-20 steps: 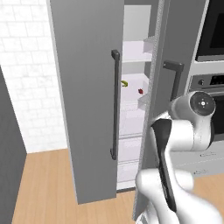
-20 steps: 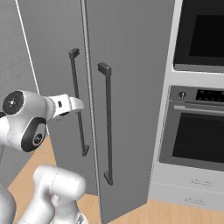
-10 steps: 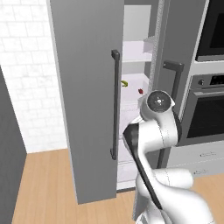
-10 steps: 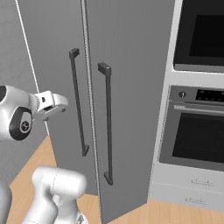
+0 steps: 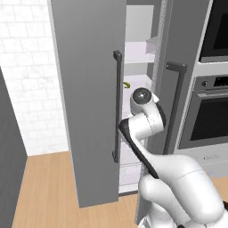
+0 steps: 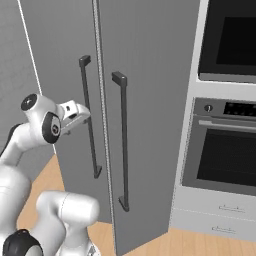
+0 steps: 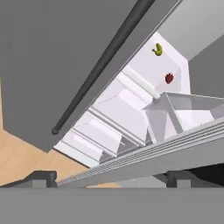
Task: Take the strawberry from the fridge and place it on top of the pancake, located on the dining counter.
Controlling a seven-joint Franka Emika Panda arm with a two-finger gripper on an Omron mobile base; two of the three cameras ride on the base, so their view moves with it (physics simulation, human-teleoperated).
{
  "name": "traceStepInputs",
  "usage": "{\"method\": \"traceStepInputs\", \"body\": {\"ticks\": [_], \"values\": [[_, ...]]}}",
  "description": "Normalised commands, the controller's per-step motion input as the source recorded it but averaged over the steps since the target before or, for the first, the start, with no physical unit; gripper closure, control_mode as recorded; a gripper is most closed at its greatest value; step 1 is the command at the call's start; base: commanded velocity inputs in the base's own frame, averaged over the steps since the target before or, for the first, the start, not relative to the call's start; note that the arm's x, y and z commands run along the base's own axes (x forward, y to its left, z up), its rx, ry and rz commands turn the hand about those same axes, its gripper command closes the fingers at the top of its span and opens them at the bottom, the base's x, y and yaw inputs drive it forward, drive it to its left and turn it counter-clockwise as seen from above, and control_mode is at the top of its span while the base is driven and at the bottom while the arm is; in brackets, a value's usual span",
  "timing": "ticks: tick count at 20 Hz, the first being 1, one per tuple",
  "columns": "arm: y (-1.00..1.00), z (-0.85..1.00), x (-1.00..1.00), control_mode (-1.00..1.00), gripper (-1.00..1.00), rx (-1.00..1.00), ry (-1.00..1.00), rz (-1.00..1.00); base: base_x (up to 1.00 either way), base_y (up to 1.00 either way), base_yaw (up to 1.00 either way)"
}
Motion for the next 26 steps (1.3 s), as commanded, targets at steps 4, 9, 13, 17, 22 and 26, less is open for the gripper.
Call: {"method": "traceStepInputs", "body": {"ticks": [4,9,13,17,22,26], "values": [[0.0,-0.35,0.71,-1.0,-1.0,-0.12,0.0,0.0,0.0,0.0,0.0],[0.0,-0.24,0.57,-1.0,-1.0,-0.07,0.01,0.0,0.0,0.0,0.0],[-0.13,-0.01,0.18,-1.0,-1.0,-0.04,0.04,0.0,0.0,0.0,0.0],[-0.36,0.0,-0.02,-1.0,-1.0,-0.01,0.01,-0.01,0.0,0.0,0.0],[-0.48,0.0,-0.21,-1.0,-1.0,0.0,0.0,-0.02,0.0,0.0,0.0],[-0.5,0.0,-0.48,-1.0,-1.0,0.0,-0.01,-0.02,0.0,0.0,0.0]]}}
